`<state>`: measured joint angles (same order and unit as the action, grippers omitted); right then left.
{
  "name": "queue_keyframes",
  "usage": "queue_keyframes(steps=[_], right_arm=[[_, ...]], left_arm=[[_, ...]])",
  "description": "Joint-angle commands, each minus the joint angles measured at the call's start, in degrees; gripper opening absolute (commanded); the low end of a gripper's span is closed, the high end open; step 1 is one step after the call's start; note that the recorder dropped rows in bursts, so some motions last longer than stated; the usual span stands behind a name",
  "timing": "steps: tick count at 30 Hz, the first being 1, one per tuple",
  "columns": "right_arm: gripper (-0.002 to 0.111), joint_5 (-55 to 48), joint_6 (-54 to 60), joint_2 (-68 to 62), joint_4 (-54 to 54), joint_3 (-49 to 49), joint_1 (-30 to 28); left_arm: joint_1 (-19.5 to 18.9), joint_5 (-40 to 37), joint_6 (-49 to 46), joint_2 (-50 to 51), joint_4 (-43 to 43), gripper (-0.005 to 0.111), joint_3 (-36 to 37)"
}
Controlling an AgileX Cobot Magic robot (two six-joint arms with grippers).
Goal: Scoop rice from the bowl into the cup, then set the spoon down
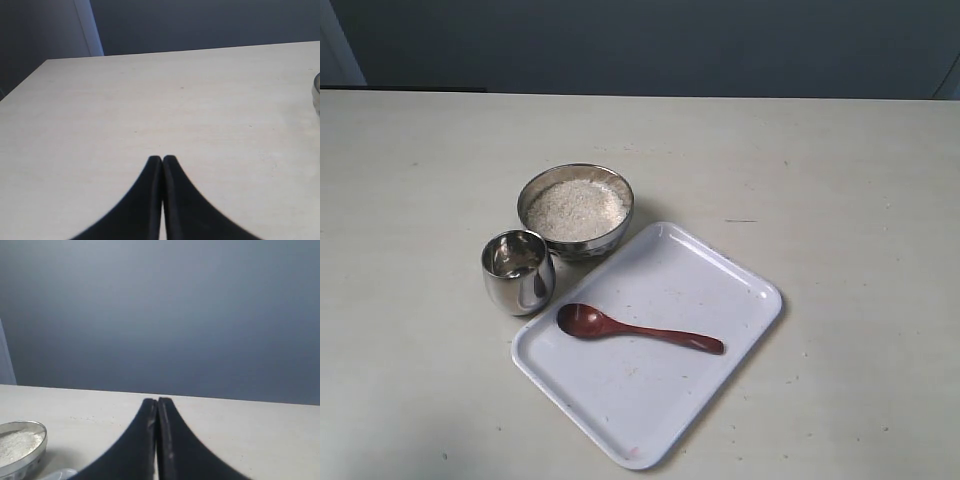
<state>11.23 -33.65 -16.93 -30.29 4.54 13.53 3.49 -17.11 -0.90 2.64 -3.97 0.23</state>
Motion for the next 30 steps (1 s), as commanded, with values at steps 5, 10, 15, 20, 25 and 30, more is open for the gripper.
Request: queue_keyframes(steps=[5, 10, 15, 20, 25, 30], right_arm=[[-0.001, 1.4, -1.0, 8.7, 7.8, -4.5, -8.4], [-0.001, 0.9, -1.0, 10.7, 11.3, -4.5, -14.2], [-0.001, -4.9, -1.0, 15.3, 11.3, -4.5, -15.1], [-0.001, -13.1, -1.0, 16.9, 11.6, -4.5, -15.1], [-0.001, -16.6, -1.0, 16.9, 11.6, -4.5, -15.1], [-0.001, -17.0, -1.0, 16.9, 11.6, -4.5, -15.1]], left_arm=[[0.1, 0.6, 0.4, 0.1, 0.0, 0.001, -0.2], [0.1, 0.6, 0.4, 0.1, 0.0, 0.001, -0.2], [0.1, 0.6, 0.4, 0.1, 0.0, 0.001, -0.2], [0.1, 0.5, 0.4, 0.1, 0.0, 0.001, -0.2], [0.1, 0.5, 0.4, 0.1, 0.0, 0.001, -0.2], [0.1, 0.5, 0.4, 0.1, 0.0, 0.001, -0.2]])
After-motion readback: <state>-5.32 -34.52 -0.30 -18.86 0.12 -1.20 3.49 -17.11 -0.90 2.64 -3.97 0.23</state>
